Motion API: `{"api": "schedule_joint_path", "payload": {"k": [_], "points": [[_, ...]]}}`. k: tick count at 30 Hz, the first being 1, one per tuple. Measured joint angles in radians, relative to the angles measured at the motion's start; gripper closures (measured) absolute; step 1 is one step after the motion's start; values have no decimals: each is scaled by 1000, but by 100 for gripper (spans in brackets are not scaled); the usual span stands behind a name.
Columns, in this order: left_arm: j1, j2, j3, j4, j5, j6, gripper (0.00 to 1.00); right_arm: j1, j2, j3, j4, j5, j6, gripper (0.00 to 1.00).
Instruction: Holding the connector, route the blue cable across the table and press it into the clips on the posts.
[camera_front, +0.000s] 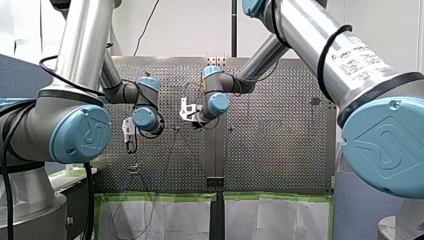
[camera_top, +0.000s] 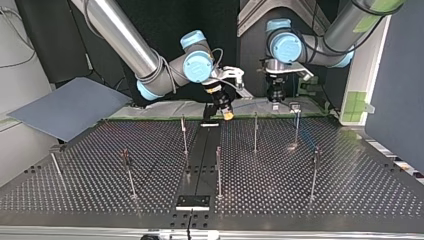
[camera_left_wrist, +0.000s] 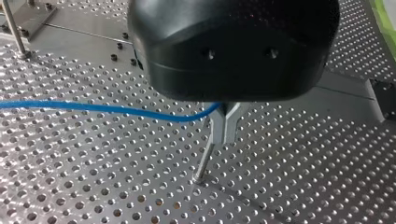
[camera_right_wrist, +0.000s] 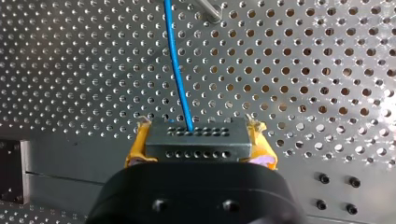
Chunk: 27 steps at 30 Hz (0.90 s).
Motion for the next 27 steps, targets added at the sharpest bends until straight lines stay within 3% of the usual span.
{"api": "schedule_joint_path", "payload": {"k": [11,16,21,27], "points": [[14,-55,25,23,3,-7,100,-20,20,1,-17,-23,5,100],[17,-67,46,34,25,-10,100,-23,39,0,-20,-32,7,100],[20,-71,70,36,45,-14,100,-37,46,0,-45,-50,27,100],[24,-89,82,39,58,-21,100,-56,48,0,-56,-60,37,100]]}}
